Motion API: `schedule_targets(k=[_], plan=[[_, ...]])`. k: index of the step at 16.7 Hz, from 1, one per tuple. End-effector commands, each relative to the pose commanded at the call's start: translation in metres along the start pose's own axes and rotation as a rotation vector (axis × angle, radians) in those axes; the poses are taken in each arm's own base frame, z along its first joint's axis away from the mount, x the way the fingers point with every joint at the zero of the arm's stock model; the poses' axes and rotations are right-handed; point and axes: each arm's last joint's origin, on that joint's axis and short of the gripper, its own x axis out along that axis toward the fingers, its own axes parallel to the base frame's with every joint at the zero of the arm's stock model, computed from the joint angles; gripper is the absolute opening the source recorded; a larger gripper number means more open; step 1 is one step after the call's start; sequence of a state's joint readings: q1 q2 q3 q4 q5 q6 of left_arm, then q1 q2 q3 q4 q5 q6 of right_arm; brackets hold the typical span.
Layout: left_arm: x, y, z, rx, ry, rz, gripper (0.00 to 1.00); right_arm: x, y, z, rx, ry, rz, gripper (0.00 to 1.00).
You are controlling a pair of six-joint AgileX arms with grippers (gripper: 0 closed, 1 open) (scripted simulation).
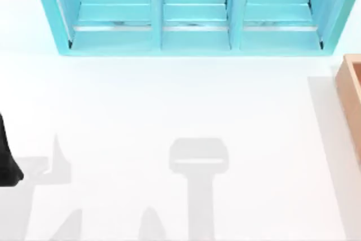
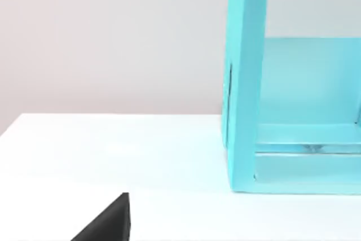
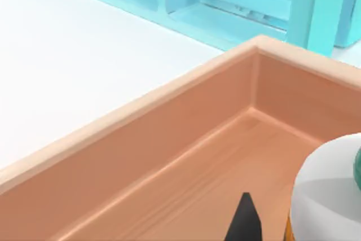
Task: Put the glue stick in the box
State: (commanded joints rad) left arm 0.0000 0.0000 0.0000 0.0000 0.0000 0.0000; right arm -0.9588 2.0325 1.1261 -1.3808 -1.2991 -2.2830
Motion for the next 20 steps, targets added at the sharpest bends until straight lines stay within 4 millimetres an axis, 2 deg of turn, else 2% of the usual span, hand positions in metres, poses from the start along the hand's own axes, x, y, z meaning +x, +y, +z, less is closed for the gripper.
schedule_targets(k=[5,8,12,16,20], plan=[[0.0,0.0,0.0,0.0,0.0,0.0,1.0,0.019,0.006,-0.012,0.059,0.009,0.007,0.0],[0.0,0.0,0.0,0.0,0.0,0.0,1.0,0.029,0.0,-0.019,0.024,0.023,-0.011,0.0],[0.0,0.0,0.0,0.0,0.0,0.0,1.0,0.042,-0.009,-0.017,-0.028,0.024,-0.033,0.0],[0.0,0.0,0.0,0.0,0.0,0.0,1.0,0.055,-0.004,-0.016,-0.011,0.001,-0.015,0.0],[0.0,0.0,0.0,0.0,0.0,0.0,1.0,0.057,-0.002,-0.017,-0.007,-0.002,-0.008,0.0]])
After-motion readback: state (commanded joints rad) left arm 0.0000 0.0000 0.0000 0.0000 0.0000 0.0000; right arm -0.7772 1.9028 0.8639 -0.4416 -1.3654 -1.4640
